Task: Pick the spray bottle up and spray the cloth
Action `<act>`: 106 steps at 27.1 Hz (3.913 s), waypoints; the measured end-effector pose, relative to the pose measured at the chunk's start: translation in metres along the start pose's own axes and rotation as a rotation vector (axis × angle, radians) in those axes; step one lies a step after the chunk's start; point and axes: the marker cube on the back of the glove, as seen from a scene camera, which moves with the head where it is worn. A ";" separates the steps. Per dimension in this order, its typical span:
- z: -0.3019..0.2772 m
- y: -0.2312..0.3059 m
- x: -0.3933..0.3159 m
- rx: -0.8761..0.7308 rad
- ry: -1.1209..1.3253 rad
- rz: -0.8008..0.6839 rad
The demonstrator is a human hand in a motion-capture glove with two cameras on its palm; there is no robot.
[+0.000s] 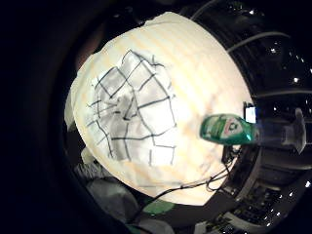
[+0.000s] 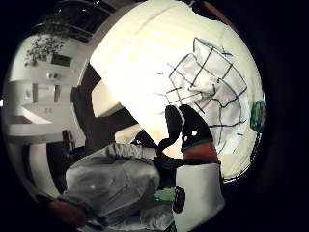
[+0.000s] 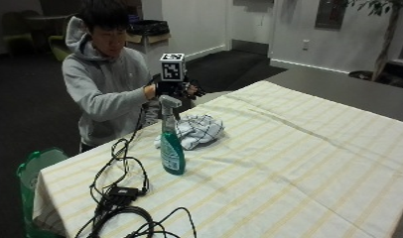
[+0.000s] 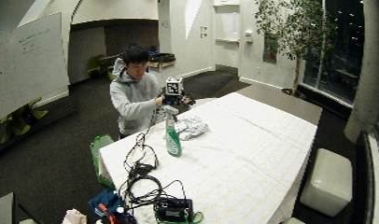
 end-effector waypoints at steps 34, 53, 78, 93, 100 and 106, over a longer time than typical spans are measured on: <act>-0.005 0.093 0.084 0.494 -0.217 0.596; 0.016 0.068 0.177 0.957 -0.639 0.936; 0.029 0.007 0.240 1.113 -0.876 1.058; 0.019 -0.012 0.265 1.001 -0.861 0.735; -0.042 -0.037 0.241 0.533 -0.804 0.455; -0.082 -0.052 0.179 0.147 -0.461 0.283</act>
